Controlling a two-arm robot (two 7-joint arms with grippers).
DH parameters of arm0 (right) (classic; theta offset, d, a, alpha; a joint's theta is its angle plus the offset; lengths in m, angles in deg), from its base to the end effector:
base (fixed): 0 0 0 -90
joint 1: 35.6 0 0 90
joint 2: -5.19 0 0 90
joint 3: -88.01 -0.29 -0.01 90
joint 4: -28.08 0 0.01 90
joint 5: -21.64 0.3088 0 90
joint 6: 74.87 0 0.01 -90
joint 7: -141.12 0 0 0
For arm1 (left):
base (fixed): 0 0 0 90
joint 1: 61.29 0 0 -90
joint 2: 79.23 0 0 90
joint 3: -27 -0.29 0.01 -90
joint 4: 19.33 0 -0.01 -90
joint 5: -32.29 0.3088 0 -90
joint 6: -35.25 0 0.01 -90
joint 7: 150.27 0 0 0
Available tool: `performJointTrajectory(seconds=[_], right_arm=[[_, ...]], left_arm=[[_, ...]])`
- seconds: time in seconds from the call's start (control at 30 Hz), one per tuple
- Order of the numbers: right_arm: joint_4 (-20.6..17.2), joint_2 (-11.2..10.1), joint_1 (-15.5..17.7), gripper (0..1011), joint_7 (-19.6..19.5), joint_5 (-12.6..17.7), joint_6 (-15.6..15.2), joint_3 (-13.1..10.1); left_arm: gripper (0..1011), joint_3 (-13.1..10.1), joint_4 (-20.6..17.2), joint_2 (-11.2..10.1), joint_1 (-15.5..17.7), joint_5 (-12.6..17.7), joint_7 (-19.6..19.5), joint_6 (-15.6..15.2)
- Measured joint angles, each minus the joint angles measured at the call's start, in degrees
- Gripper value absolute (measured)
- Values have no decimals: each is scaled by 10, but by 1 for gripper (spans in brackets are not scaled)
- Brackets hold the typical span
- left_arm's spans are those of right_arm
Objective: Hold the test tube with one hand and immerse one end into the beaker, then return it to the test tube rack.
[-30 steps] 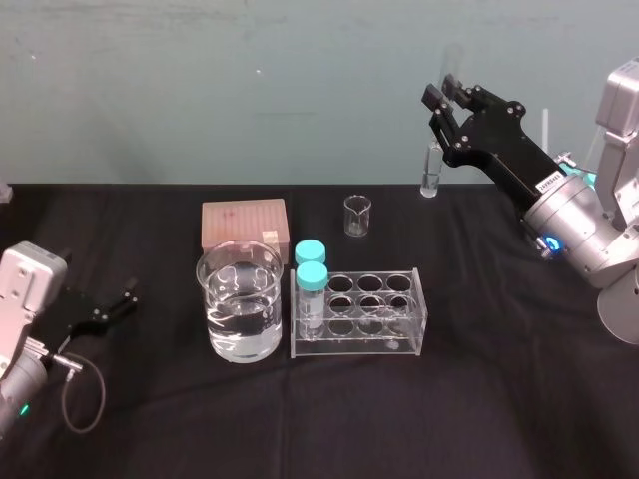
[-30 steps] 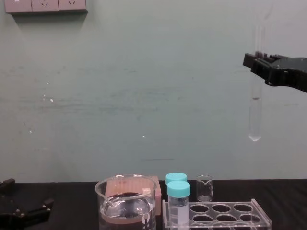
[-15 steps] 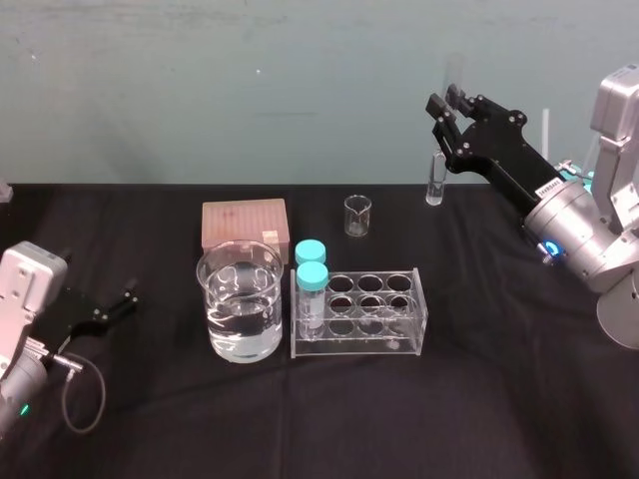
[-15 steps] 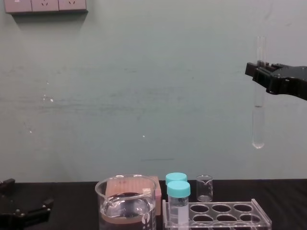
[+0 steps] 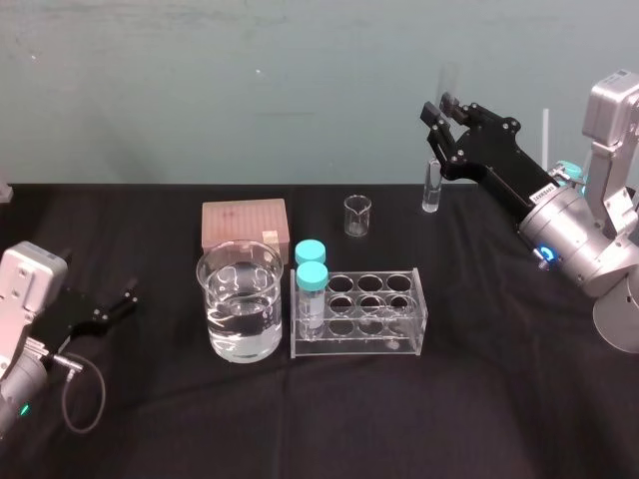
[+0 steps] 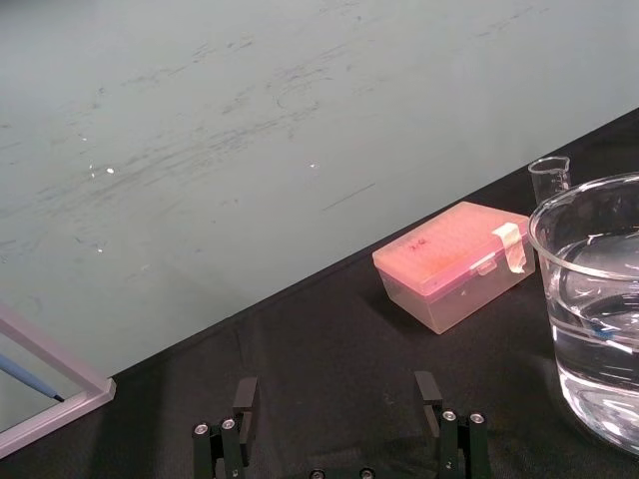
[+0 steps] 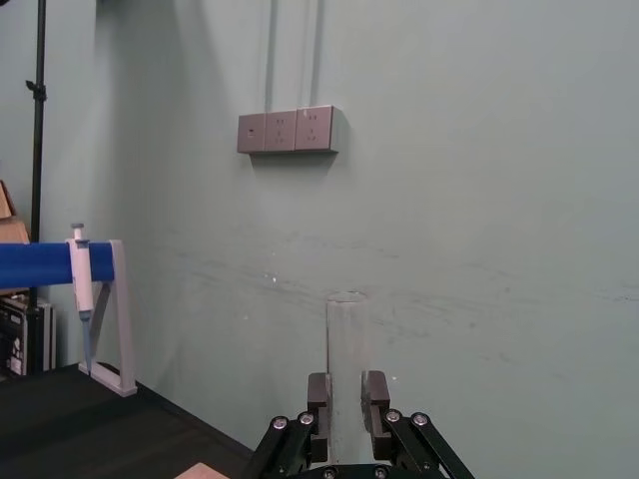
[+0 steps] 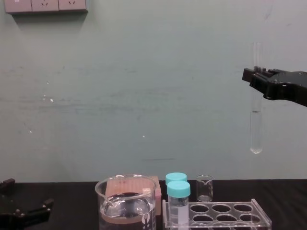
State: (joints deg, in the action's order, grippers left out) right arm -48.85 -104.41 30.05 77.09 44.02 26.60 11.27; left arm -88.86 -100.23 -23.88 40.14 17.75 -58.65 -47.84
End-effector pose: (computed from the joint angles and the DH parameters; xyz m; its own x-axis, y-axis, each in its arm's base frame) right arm 0.4363 -0.0560 -0.2118 0.5306 -0.8332 0.1556 0.7840 0.5522 0.2837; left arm 0.3581 0.0827 -0.3023 0.2922 0.8802 0.3739 -0.9553 0.2873 0.0702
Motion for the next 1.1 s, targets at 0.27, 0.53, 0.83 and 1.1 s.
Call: performJointTrajectory(seconds=[0.27, 0.53, 0.83, 1.1], right_arm=[[4, 2, -1, 227, 1, -1, 0, 1], [8, 3, -2, 227, 2, -1, -1, 3], [18, 9, -11, 227, 8, -1, 1, 8], [46, 31, -45, 227, 40, 4, 16, 35]], left_arm=[[1000, 0, 0, 0, 0, 0, 0, 0], [1000, 0, 0, 0, 0, 0, 0, 0], [1000, 0, 0, 0, 0, 0, 0, 0], [1000, 0, 0, 0, 0, 0, 0, 0]])
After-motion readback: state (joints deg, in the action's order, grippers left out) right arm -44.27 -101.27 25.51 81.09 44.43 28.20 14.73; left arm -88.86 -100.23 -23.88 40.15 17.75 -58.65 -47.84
